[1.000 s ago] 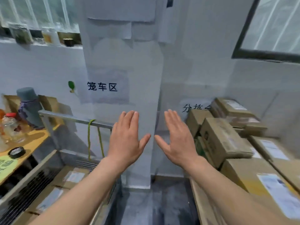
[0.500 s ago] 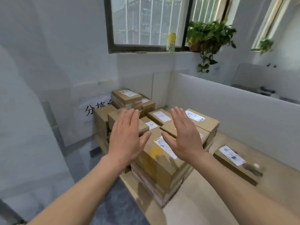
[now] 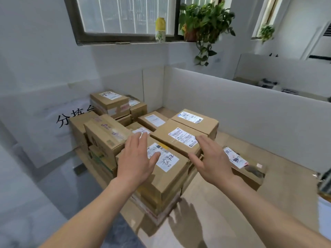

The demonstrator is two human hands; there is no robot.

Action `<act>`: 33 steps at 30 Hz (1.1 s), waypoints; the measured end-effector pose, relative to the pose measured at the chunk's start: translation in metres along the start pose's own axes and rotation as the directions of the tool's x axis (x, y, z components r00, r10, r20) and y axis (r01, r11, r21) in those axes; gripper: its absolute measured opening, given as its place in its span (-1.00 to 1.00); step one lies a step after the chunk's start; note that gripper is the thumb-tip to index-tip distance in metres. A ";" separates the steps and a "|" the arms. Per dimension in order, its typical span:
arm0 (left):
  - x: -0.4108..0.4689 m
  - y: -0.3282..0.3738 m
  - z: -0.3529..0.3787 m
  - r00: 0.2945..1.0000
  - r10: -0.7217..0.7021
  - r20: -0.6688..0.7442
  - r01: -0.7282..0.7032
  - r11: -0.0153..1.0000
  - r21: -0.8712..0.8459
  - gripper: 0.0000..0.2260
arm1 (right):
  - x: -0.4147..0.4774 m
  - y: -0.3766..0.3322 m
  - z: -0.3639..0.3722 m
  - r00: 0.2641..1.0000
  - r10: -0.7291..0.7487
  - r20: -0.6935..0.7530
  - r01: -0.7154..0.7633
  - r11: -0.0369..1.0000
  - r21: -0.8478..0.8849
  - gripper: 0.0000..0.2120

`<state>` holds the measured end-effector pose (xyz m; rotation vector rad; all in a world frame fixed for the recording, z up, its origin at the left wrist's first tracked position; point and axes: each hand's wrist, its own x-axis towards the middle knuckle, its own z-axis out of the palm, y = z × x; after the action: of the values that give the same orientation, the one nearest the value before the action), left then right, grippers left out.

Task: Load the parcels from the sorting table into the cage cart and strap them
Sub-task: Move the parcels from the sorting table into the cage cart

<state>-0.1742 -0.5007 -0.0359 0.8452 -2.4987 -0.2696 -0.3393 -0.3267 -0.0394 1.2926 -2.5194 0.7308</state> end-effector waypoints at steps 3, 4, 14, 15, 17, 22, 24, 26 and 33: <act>-0.012 -0.005 0.011 0.994 -0.100 0.045 0.101 0.995 -0.005 -0.37 | 0.014 -0.003 0.014 0.985 0.000 0.172 0.002 1.000 -0.011 -0.52; -0.016 -0.006 0.014 0.987 -0.147 0.061 0.149 0.989 -0.015 -0.38 | 0.021 -0.004 0.020 0.975 -0.007 0.223 0.010 1.000 -0.012 -0.57; -0.049 0.006 0.040 0.797 -0.550 0.249 0.592 0.794 -0.141 -0.41 | 0.052 -0.014 0.069 0.871 -0.059 0.488 0.070 0.998 -0.005 -0.70; -0.051 0.009 0.042 0.783 -0.563 0.265 0.613 0.770 -0.177 -0.44 | 0.052 -0.014 0.069 0.865 -0.058 0.499 0.063 0.998 0.006 -0.66; -0.055 0.016 0.043 0.771 -0.568 0.289 0.633 0.736 -0.241 -0.46 | 0.051 -0.015 0.072 0.854 -0.054 0.517 0.049 0.999 0.022 -0.49; -0.066 0.033 0.036 0.782 -0.550 0.292 0.621 0.730 -0.287 -0.44 | 0.037 -0.016 0.072 0.812 -0.038 0.582 -0.019 0.996 0.091 -0.13; -0.074 0.037 0.030 0.795 -0.542 0.273 0.605 0.745 -0.281 -0.39 | 0.027 -0.018 0.066 0.827 -0.037 0.561 -0.032 0.993 0.112 -0.09; -0.086 0.038 0.024 0.828 -0.511 0.230 0.560 0.771 -0.303 -0.34 | 0.016 -0.023 0.056 0.852 -0.032 0.523 -0.043 0.990 0.131 -0.09; -0.137 0.028 -0.024 0.930 -0.366 0.028 0.351 0.867 -0.354 -0.20 | -0.039 -0.071 0.001 0.959 -0.092 0.267 0.039 0.980 0.196 -0.09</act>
<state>-0.0819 -0.3950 -0.0586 1.1390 -2.1426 -0.7955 -0.2590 -0.3350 -0.0328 1.6374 -2.6551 0.8463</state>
